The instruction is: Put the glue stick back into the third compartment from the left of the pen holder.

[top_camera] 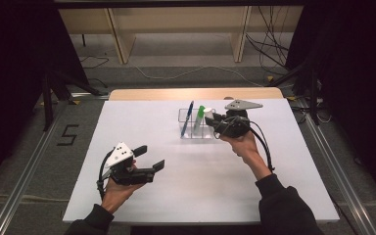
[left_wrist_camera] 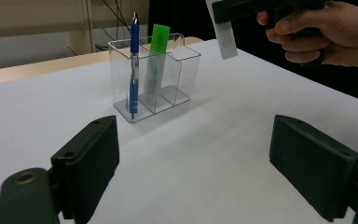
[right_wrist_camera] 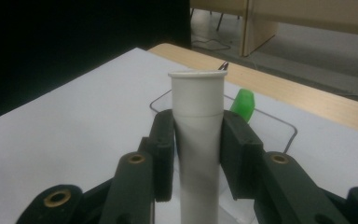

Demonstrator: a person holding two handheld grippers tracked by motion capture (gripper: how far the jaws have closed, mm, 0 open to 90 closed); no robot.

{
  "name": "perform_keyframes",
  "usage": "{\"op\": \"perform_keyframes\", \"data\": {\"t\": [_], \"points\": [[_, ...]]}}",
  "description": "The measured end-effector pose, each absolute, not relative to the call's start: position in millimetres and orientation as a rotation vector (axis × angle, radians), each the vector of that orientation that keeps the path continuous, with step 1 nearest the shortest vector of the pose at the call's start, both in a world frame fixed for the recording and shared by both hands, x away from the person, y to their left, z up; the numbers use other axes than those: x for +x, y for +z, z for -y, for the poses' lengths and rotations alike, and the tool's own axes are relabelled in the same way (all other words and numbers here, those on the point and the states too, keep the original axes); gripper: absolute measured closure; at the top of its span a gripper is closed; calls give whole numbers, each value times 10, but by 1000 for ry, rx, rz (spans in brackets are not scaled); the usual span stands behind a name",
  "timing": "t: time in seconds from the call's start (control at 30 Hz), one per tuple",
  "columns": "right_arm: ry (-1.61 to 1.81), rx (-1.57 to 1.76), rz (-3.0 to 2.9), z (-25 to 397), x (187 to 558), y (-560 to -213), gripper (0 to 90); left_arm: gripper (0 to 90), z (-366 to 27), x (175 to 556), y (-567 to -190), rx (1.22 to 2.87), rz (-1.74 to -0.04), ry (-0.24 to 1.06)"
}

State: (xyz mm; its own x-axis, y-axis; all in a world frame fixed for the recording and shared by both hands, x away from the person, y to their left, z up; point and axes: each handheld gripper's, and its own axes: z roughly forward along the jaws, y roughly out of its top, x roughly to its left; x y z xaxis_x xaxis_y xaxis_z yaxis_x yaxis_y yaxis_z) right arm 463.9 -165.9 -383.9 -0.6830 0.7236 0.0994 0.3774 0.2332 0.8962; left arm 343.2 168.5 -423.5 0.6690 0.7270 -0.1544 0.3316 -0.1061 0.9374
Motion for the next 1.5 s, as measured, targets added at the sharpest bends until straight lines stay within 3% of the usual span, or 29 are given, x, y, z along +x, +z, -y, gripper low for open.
{"op": "perform_keyframes", "data": {"t": [0.8,1.5], "points": [[1437,1168,-2021,1552,4974,-3758,681,154,-1695,3428,-4230,1706,-862,423],[1379,1254,-1981,1509,5149,-3947,680,154,-1700,3429,-4229,1713,-860,424]]}}
